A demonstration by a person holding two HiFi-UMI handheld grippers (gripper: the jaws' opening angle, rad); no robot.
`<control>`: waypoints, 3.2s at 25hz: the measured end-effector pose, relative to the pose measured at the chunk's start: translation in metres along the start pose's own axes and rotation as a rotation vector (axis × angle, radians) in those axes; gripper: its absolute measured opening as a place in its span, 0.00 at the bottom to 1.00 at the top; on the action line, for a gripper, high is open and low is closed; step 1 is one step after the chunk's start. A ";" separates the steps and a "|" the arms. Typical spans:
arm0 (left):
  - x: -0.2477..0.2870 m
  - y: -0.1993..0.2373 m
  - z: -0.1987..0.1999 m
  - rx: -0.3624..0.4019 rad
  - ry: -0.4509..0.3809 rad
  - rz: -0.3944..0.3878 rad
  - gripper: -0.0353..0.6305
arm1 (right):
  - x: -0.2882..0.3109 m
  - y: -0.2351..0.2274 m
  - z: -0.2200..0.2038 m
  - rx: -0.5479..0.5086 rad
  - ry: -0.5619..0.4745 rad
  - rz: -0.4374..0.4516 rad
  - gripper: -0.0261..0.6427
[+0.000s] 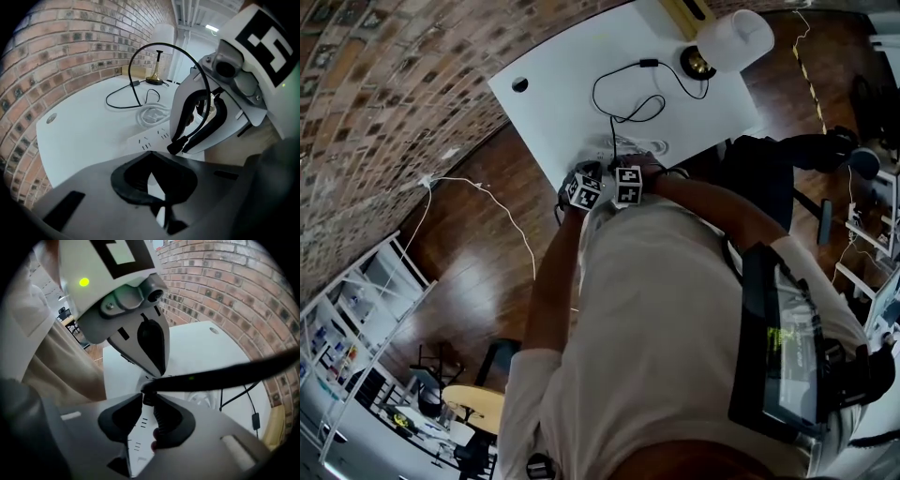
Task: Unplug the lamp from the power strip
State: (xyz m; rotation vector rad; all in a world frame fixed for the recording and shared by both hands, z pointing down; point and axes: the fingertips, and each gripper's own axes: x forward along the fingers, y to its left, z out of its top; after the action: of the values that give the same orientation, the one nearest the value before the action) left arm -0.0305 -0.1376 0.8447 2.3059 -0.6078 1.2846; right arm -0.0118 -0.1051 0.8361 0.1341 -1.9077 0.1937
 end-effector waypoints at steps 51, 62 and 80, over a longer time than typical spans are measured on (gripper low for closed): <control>-0.003 -0.004 -0.007 0.361 0.010 0.147 0.03 | 0.003 -0.003 0.015 0.051 -0.005 -0.070 0.12; 0.001 -0.011 -0.005 0.460 0.006 0.142 0.03 | 0.000 -0.001 0.009 0.106 -0.057 -0.049 0.12; 0.003 -0.012 -0.002 0.501 0.007 0.158 0.03 | -0.023 -0.001 0.006 0.106 -0.105 -0.076 0.10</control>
State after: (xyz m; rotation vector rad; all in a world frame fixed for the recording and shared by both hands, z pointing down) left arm -0.0235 -0.1272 0.8465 2.6894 -0.5176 1.6739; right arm -0.0089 -0.1073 0.8124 0.2933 -1.9936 0.2405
